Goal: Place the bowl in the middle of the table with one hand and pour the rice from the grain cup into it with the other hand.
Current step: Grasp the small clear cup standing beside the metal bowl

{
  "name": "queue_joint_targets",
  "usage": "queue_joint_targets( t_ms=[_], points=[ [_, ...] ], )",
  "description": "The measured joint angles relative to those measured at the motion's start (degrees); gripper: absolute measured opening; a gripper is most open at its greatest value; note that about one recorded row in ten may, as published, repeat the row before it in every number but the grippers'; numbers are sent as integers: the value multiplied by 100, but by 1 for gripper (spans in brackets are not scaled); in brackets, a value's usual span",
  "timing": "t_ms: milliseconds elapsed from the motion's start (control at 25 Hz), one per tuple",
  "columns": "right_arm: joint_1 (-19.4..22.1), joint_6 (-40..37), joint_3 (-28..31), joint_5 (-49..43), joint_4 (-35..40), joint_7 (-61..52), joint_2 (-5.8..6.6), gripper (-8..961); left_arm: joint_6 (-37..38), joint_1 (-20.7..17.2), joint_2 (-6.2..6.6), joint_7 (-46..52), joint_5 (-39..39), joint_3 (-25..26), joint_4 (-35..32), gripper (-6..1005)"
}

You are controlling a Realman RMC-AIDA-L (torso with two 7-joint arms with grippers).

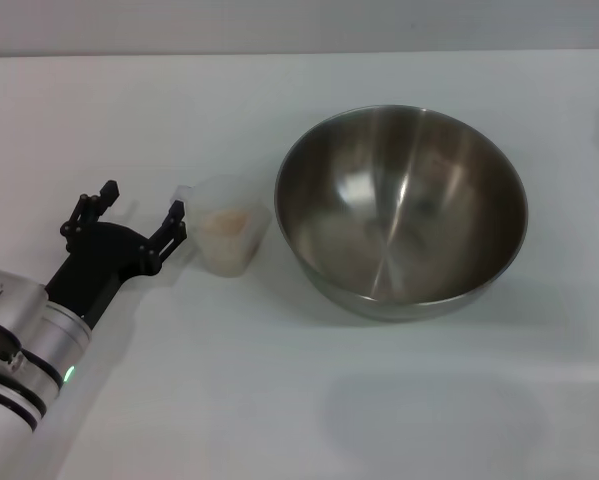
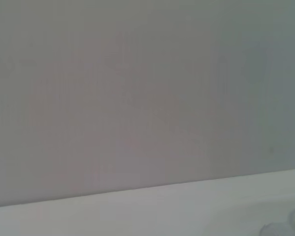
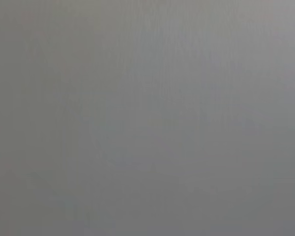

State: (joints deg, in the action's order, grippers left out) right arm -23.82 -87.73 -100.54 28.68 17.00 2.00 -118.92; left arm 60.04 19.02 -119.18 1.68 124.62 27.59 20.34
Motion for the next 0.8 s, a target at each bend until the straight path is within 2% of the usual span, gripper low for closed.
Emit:
queue_joint_targets(
  t_ms=[760, 800],
  points=[
    [0, 2, 0, -32, 7, -7, 0, 416, -213, 42, 0, 40, 1, 3, 193, 859],
    [0, 2, 0, -32, 9, -7, 0, 417, -213, 42, 0, 40, 1, 3, 193, 833]
  ],
)
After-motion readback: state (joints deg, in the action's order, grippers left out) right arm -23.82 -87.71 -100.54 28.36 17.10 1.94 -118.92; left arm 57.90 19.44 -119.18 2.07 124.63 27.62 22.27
